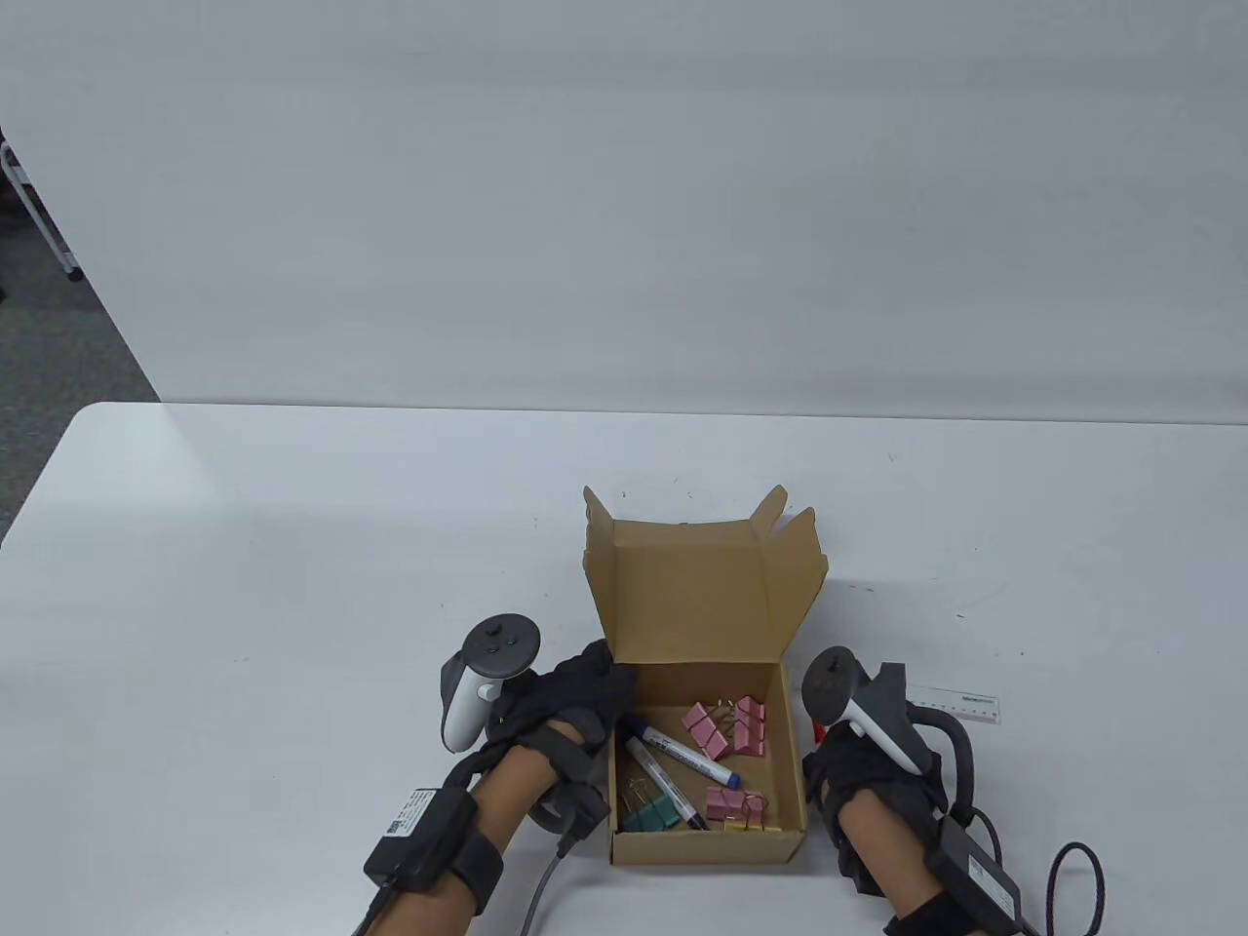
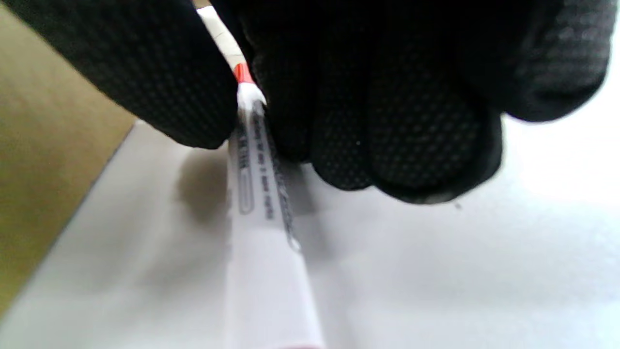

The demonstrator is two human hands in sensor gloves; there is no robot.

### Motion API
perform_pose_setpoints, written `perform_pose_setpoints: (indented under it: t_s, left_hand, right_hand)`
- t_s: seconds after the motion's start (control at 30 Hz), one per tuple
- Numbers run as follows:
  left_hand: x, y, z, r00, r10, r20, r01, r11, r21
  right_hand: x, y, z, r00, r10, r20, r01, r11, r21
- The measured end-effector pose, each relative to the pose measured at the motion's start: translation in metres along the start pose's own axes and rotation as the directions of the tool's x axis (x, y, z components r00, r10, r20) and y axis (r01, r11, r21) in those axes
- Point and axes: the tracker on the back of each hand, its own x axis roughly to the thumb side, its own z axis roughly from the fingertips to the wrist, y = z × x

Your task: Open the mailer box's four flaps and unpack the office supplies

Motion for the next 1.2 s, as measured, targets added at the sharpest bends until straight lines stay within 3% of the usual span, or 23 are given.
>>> perform_pose_setpoints:
  t_s: [0.23, 0.37, 0.43, 0.5, 0.53, 0.6, 0.63, 0.67, 0.7, 0.83, 1.2]
  left_hand:
    - [0.000, 0.000, 0.000, 1.000, 0.001, 0.000, -0.001, 1.000, 0.002]
    - [0.000, 0.000, 0.000, 1.000, 0.001, 0.000, -0.001, 1.000, 0.003]
    - [0.000, 0.000, 0.000, 1.000, 0.000, 0.000, 0.000, 1.000, 0.003]
    - [0.000, 0.000, 0.000, 1.000, 0.000, -0.001, 0.000, 1.000, 0.002]
    - [0.000, 0.000, 0.000, 1.000, -0.001, -0.001, 0.001, 1.000, 0.001]
    - [0.000, 0.000, 0.000, 1.000, 0.000, 0.000, 0.000, 1.000, 0.002]
    - [0.000, 0.000, 0.000, 1.000, 0.000, 0.000, 0.000, 1.000, 0.003]
    - [0.000, 0.000, 0.000, 1.000, 0.000, 0.000, 0.000, 1.000, 0.003]
    - [-0.001, 0.000, 0.000, 1.000, 0.002, 0.000, -0.002, 1.000, 0.005]
    - [-0.001, 0.000, 0.001, 1.000, 0.000, 0.000, 0.000, 1.000, 0.010]
    - [-0.001, 0.001, 0.000, 1.000, -0.009, 0.000, 0.009, 1.000, 0.011]
  right_hand:
    - [-0.008, -0.013, 0.005, 0.999, -0.044, -0.009, 0.044, 0.999, -0.031]
    - [-0.021, -0.038, 0.016, 0.989, -0.145, 0.007, 0.145, 0.984, -0.107]
    - [-0.026, -0.067, 0.034, 0.962, -0.254, 0.104, 0.271, 0.937, -0.220]
    - [-0.019, -0.094, 0.056, 0.887, -0.359, 0.290, 0.438, 0.854, -0.281]
    - [-0.006, -0.107, 0.068, 0.820, -0.379, 0.429, 0.508, 0.827, -0.239]
    - [0.026, -0.117, 0.081, 0.737, -0.410, 0.538, 0.540, 0.835, -0.104]
    - [0.052, -0.116, 0.084, 0.705, -0.403, 0.583, 0.492, 0.870, 0.006]
    - [0.065, -0.113, 0.084, 0.704, -0.394, 0.591, 0.454, 0.890, 0.053]
    - [0.091, -0.104, 0.081, 0.738, -0.357, 0.573, 0.365, 0.925, 0.106]
    - [0.141, -0.070, 0.051, 0.852, -0.126, 0.507, 0.088, 0.991, 0.098]
    - [0.165, -0.027, 0.009, 0.899, 0.011, 0.439, -0.079, 0.987, 0.138]
